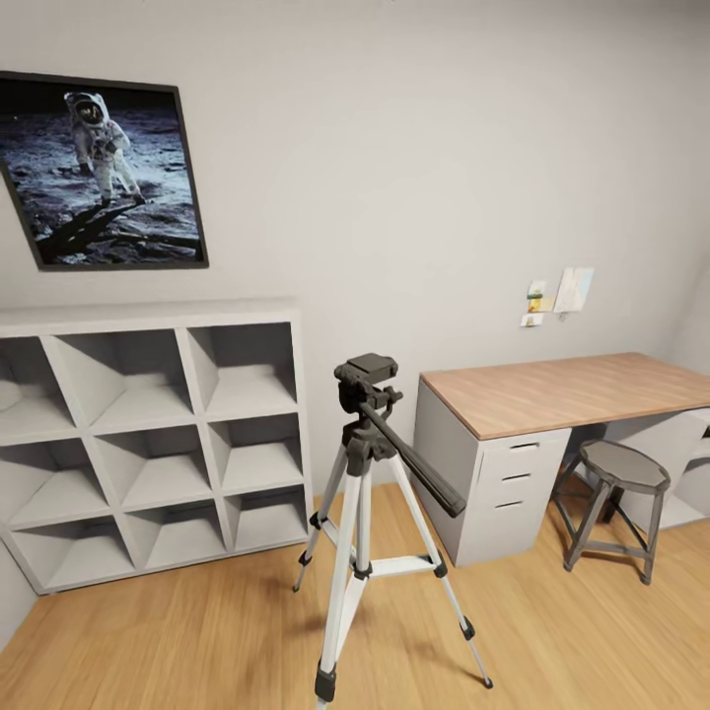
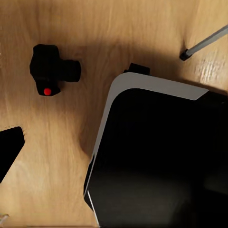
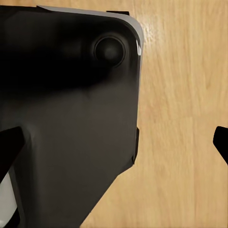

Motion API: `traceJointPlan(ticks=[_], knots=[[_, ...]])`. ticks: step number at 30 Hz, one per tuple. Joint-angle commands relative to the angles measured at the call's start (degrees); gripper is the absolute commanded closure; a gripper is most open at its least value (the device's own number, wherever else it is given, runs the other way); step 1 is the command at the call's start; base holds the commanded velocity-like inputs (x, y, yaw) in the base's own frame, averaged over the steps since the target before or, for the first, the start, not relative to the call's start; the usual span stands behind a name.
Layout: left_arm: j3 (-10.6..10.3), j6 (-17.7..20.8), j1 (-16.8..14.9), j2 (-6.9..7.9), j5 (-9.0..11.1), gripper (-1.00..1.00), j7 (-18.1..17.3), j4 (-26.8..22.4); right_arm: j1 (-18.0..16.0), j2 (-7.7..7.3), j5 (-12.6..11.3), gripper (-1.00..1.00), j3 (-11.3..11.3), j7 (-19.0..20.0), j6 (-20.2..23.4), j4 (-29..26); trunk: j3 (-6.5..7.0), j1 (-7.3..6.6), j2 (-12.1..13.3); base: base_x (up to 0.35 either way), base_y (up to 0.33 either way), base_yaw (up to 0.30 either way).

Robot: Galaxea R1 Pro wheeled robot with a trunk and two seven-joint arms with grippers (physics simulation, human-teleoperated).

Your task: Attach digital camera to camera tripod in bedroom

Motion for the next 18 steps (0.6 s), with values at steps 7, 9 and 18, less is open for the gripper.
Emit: traceJointPlan(ticks=[7, 9, 18], knots=[[0.15, -4.5, 0.01, -0.03, 0.97, -1.0, 0.12, 5.01, 0.0, 0.01, 0.08, -1.0, -0.01, 0.01, -0.19, 0.0, 1.21, -1.54, 2.78, 0.0, 0.0, 0.0], [0.14, -4.79, 0.01, 0.01, 1.49, -1.0, 0.12, 5.21, 0.0, 0.01, 0.08, -1.0, -0.01, 0.01, -0.19, 0.0, 1.57, -1.98, 3.58, 0.0, 0.0, 0.0], [0.01, -5.34, 0.01, 0.06, 4.15, -1.0, -0.04, 6.72, 0.0, 0.01, 0.08, -1.0, -0.02, 0.01, -0.11, 0.0, 3.18, -3.95, 7.19, 0.0, 0.0, 0.0]])
